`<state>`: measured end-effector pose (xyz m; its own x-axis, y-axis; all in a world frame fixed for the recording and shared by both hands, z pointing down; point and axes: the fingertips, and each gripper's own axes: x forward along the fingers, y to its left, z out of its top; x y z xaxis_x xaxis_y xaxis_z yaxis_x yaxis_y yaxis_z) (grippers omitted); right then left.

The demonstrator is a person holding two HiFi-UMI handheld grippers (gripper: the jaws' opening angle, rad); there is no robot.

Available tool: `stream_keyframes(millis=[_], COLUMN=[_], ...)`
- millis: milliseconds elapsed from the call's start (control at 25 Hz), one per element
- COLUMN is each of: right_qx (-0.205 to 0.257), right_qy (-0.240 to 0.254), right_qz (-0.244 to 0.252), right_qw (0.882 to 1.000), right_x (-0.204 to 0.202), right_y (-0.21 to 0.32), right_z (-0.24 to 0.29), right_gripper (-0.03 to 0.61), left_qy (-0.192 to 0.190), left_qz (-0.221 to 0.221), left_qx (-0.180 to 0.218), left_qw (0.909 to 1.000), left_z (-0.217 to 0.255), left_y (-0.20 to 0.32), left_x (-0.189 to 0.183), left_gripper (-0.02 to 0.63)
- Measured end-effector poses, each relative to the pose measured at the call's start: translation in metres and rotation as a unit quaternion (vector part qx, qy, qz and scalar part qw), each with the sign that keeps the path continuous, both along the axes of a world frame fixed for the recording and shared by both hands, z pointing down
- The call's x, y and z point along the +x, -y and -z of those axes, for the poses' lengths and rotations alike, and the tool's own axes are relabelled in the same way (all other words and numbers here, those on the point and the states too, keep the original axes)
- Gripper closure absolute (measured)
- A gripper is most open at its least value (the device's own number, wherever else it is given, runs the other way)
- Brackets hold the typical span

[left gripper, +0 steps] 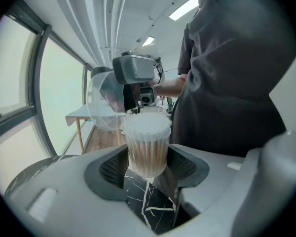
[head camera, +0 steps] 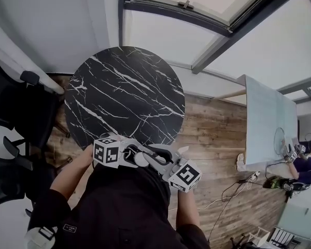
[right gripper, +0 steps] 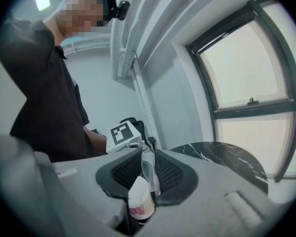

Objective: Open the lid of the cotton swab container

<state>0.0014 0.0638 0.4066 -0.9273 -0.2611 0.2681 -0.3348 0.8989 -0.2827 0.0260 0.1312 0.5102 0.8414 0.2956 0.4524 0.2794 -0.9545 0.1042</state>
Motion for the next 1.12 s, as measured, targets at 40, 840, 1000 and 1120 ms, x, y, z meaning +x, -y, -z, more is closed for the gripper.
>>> stream_keyframes(millis=[40,840,1000,1120], right_qx=[-0.011,-0.121,-0.126,-0.130], right_qy=[0.007,0.063,0.059,0.058], right_qz=[0.000,-0.010,-0.011,-0.014], right_qw=[1.000,0.991,0.990,0.990], right_x=[0.001,0.016,0.016,0.016], right_y=[0.003,0.024,0.024,0.024], right_z=[-0.001,-0.019,-0.023,-0.026], right_gripper=[0.499,0.519,0.520,0.522], left_qy=[-0.001,-0.012,-0.012,-0.013], left_qz=[-0.001,-0.004,-0.006,-0.008], left_qx=[0.001,0.007,0.011,0.015], left_qw=[1.0000,0.9999,0.9999,0.9998], left_z=[0.000,0.015,0.016,0.017], left_y=[-0.001,-0.015,-0.017,-0.018], left_x=[0.000,0.002,0.002,0.002], left_gripper=[0.362,0.364,0.364,0.364])
